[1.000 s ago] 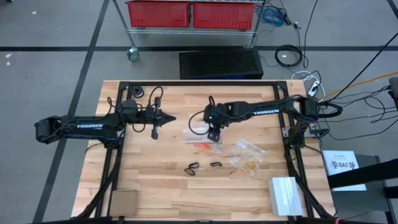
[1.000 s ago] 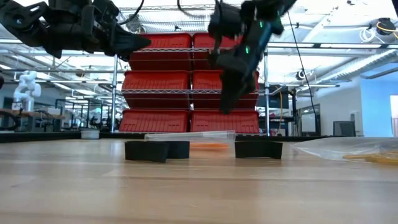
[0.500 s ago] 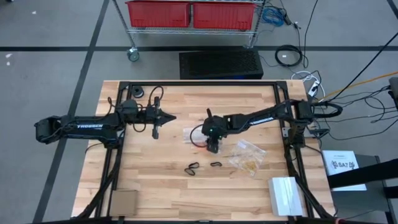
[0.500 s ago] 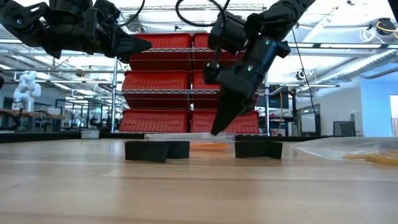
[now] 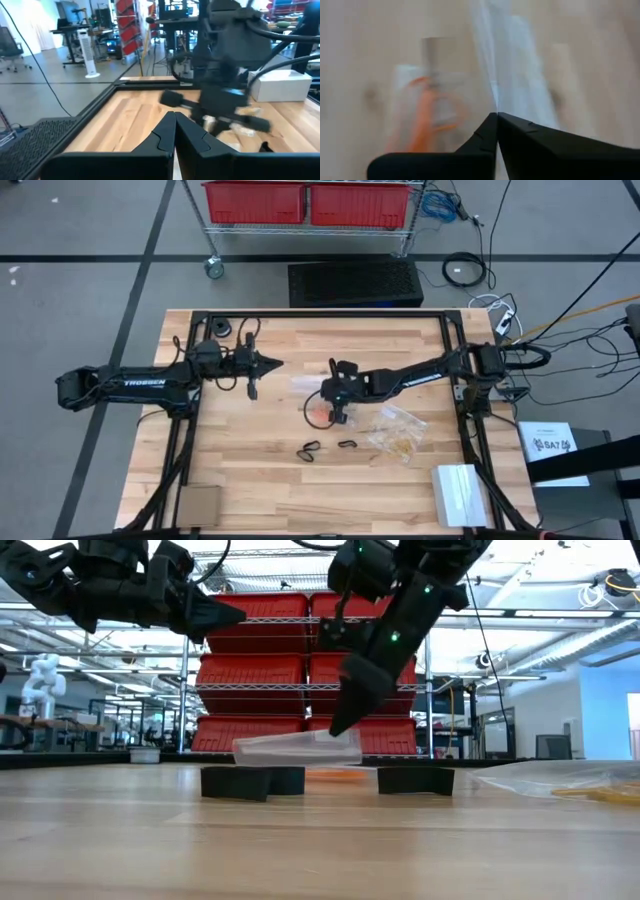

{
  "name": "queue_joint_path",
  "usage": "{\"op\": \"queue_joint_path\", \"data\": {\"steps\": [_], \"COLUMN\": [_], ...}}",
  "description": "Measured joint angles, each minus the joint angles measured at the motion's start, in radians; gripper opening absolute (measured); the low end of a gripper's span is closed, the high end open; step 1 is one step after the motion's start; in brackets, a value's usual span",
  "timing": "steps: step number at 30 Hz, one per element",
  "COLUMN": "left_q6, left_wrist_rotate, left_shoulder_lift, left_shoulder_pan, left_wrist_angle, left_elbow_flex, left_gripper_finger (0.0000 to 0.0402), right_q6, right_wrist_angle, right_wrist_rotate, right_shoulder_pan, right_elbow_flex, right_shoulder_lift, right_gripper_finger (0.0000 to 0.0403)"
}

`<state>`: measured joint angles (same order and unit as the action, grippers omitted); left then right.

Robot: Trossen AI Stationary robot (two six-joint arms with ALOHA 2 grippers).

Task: Sort rubber bands
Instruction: Open the top left transparent zip lock bag

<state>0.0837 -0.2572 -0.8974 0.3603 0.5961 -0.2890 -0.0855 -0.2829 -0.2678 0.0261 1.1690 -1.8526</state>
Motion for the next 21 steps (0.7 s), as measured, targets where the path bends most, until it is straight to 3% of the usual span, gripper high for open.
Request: {"op": "queue_joint_path", "data": {"steps": [5, 11, 16, 21], "left_q6": [0.0, -0.001, -0.001, 0.0], "left_wrist_rotate": [0.001, 0.001, 0.001, 0.001], "left_shoulder_lift": [0.0, 0.0, 0.0, 0.0], "left_shoulder_pan": [0.0, 0.0, 0.0, 0.0], "left_wrist_angle": [-0.002, -0.005, -0.011, -0.016], "left_elbow_flex": [0.0, 0.0, 0.0, 0.0], "left_gripper_finger": [0.0011, 0.0011, 0.0011, 0.0011], "right_q6": [-0.146, -0.171, -0.221, -0.218], "right_wrist_angle": [-0.021, -0.009, -0.009, -0.006], "right_wrist_rotate": [0.141, 0.152, 0.266, 0.394], "right_shoulder_pan": [0.009, 0.002, -0.055, -0.12], "right_elbow_flex": [0.0, 0.0, 0.0, 0.0], "right_shoulder_lift": [0.0, 0.0, 0.0, 0.0], "right_gripper_finger": [0.0029, 0.0109, 0.0176, 0.0208]}}
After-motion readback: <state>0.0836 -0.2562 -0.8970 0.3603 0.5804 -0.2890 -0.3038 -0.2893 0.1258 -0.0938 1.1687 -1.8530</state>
